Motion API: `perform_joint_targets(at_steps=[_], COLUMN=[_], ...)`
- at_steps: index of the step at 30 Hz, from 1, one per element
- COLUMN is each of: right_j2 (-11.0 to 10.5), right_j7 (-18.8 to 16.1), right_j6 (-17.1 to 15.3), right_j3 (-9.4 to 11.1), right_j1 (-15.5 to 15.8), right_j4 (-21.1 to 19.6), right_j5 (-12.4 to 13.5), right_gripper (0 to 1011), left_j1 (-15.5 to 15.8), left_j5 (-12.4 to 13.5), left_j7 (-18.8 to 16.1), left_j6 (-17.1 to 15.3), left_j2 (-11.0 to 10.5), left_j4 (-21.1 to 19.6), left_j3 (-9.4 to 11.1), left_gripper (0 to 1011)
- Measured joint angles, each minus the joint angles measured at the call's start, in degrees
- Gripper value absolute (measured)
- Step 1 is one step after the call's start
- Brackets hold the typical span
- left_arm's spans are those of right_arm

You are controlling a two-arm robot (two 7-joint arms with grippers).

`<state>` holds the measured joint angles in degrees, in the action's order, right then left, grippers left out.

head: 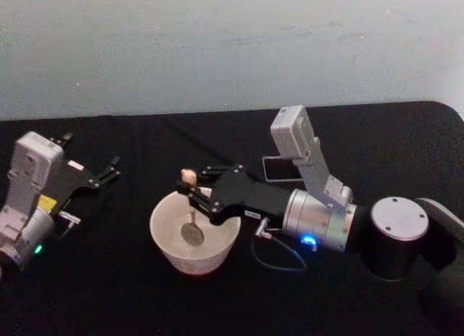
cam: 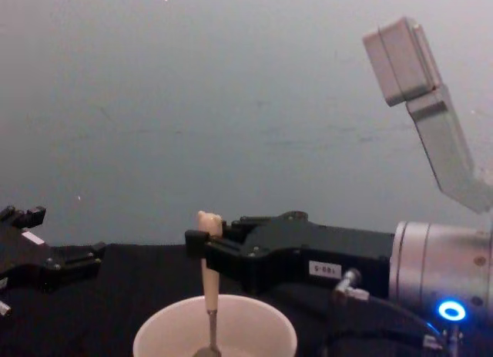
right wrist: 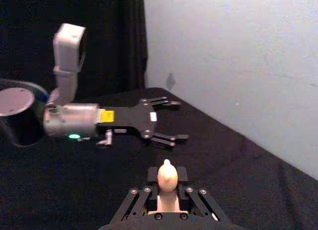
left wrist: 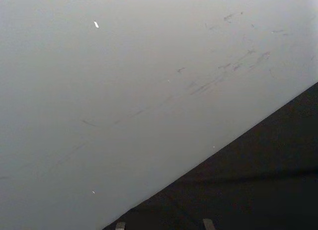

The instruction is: Pick up the stirring spoon with one hand, stir inside the cup, then place it back in its original position.

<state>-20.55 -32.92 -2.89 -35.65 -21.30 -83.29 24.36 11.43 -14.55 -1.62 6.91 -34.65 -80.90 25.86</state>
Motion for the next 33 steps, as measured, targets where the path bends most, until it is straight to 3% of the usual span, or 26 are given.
perform_joint_targets(at_steps=[6, 13, 25, 33], right_j2=[1.21, 0.84, -4.20, -4.77], right_j7=[1.51, 1.90, -1.48, -3.29], right_j6=[0.53, 0.58, 0.42, -0.03], right_j3=[0.96, 2.04, 2.45, 0.51], right_j1=[-1.43, -1.72, 1.47, 2.44], right_j4=[2.93, 3.46, -3.13, -5.57], right_j5=[-0.66, -1.01, -0.34, 0.69], right_gripper=[221, 218, 218, 218], left_j1=[0.00, 0.00, 0.00, 0.00], left_j5=[0.00, 0.00, 0.00, 0.00], left_j7=[0.00, 0.00, 0.00, 0.00], left_j6=[0.00, 0.00, 0.00, 0.00], left_j2=[0.00, 0.00, 0.00, 0.00], left_j4=[0.00, 0.00, 0.00, 0.00], left_j3=[0.00, 0.00, 0.00, 0.00], left_gripper=[1001, 1001, 1001, 1001])
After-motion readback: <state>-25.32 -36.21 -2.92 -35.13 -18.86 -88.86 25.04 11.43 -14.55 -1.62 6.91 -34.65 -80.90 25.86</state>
